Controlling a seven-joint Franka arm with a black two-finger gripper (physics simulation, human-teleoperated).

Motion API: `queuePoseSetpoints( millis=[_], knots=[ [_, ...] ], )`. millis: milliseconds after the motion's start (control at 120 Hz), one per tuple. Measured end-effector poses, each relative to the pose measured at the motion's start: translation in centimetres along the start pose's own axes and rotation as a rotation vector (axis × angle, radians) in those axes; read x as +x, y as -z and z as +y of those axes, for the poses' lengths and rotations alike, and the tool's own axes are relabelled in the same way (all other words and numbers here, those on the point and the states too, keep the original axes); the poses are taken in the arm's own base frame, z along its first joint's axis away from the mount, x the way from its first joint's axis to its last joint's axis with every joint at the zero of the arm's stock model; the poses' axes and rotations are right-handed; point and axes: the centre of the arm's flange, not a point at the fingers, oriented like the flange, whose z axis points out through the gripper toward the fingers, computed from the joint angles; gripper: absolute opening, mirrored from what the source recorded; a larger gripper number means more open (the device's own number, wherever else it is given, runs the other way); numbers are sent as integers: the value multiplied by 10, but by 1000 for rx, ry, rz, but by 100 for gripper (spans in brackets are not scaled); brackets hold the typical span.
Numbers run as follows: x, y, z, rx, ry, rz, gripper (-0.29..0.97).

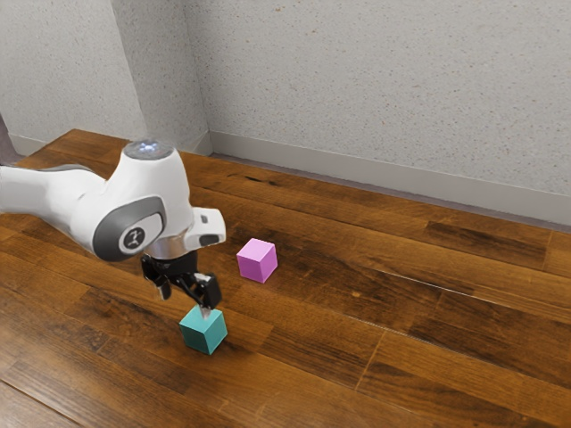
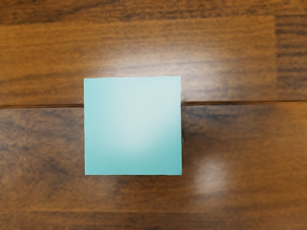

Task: Pick up the blue block with one arm, and put the blue block on the pink block with one arm

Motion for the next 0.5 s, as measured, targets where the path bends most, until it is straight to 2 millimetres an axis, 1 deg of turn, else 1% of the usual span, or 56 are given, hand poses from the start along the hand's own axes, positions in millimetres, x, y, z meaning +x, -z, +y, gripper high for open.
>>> queuePoseSetpoints(
  millis=[167,267,367,425,500],
  knots=[
    [13,-24,2,-51,-54,56,68],
    [17,-32,-5,-70,-60,70,68],
    [17,-39,-13,-77,-56,42,68],
    [18,-49,-14,-84,-61,17,68],
    [21,-55,-14,-91,-69,-2,68]
  ],
)
